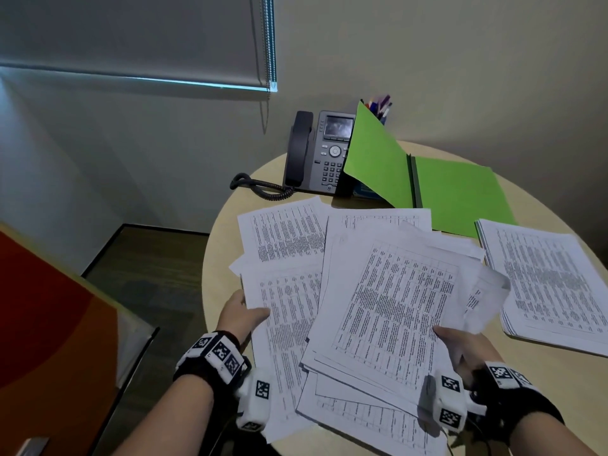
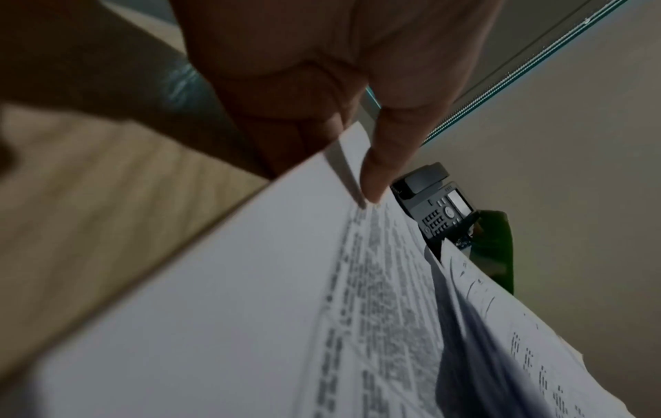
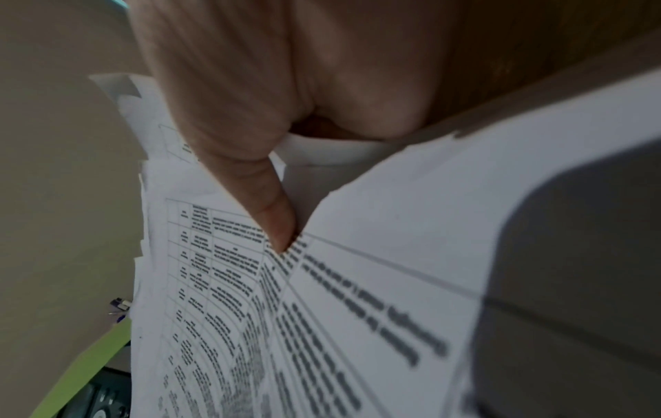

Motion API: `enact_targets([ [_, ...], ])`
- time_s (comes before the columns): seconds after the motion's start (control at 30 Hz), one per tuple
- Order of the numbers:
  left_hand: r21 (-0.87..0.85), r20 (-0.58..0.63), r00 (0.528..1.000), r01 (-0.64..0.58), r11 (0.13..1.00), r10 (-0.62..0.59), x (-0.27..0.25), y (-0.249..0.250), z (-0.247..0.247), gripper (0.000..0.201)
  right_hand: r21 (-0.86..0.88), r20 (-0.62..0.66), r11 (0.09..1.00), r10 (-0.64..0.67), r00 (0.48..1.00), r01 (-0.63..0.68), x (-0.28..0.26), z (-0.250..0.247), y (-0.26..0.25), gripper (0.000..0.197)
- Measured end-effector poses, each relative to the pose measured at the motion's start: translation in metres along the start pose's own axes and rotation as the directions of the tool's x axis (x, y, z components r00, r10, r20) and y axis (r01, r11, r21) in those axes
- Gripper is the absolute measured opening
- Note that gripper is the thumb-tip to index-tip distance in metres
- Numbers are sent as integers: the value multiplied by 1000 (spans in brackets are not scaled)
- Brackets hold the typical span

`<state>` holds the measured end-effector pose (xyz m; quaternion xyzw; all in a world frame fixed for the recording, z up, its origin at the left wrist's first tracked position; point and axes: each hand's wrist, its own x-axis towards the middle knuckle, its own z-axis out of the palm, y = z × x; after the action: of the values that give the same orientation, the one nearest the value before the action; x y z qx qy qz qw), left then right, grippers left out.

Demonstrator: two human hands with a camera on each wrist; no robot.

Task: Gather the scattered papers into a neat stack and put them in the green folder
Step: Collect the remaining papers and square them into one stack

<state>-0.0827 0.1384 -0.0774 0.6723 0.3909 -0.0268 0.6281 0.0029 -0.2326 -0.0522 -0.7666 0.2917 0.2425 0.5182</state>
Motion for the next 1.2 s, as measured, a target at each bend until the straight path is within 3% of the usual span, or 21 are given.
enact_targets([
  [0.13, -62, 102, 994, -20, 998, 26, -14, -3, 8, 23, 13, 20, 1000, -10, 1000, 9, 0, -1, 1, 49],
  [0.23, -94, 94, 994, -49, 994, 57, -18, 2, 19, 13, -30, 4, 999, -24, 1000, 24, 1, 3, 1, 41],
  [0.33, -1, 103, 989, -105, 994, 104, -16, 6, 34, 12, -65, -14, 990, -123, 992, 122, -3, 9, -4, 31],
  [0.47, 107, 144, 988, -79, 991, 63, -23, 12, 55, 34, -111, 56, 971, -208, 976, 213, -19, 17, -19, 25],
  [0.6, 3, 250, 968, -20, 1000, 19, -28, 19, 71, 40, -89, 113, 959, -259, 959, 269, -24, 27, -20, 26],
  [0.67, 11, 303, 953, -16, 1000, 12, -29, 19, 79, 42, -129, 141, 948, -272, 952, 290, -26, 30, -18, 8],
  [0.77, 122, 299, 953, -88, 989, 48, -34, 19, 88, 32, -47, 189, 960, -262, 946, 276, -21, 29, -14, 11],
  [0.83, 96, 314, 948, -93, 991, 58, -33, 18, 90, 30, 37, 217, 970, -242, 946, 240, -17, 25, -13, 31],
  [0.93, -10, 362, 928, -87, 996, 85, -34, 22, 89, 26, 263, 251, 952, -223, 942, 155, -15, 17, -10, 46],
  [1.03, -18, 379, 919, -106, 994, 105, -32, 28, 92, 32, 260, 272, 955, -216, 938, 144, -10, 14, -10, 43],
  [1.1, 29, 335, 932, -156, 987, 138, -28, 28, 94, 34, 204, 217, 968, -190, 958, 146, -3, 12, -10, 30],
  [1.13, 94, 254, 951, -208, 974, 179, -24, 28, 94, 31, 179, 174, 972, -186, 967, 154, -6, 12, -13, 20],
  [1.2, 387, 44, 957, -280, 879, 286, -12, 28, 88, 32, 190, 129, 970, -179, 975, 153, -7, 10, -16, 13],
])
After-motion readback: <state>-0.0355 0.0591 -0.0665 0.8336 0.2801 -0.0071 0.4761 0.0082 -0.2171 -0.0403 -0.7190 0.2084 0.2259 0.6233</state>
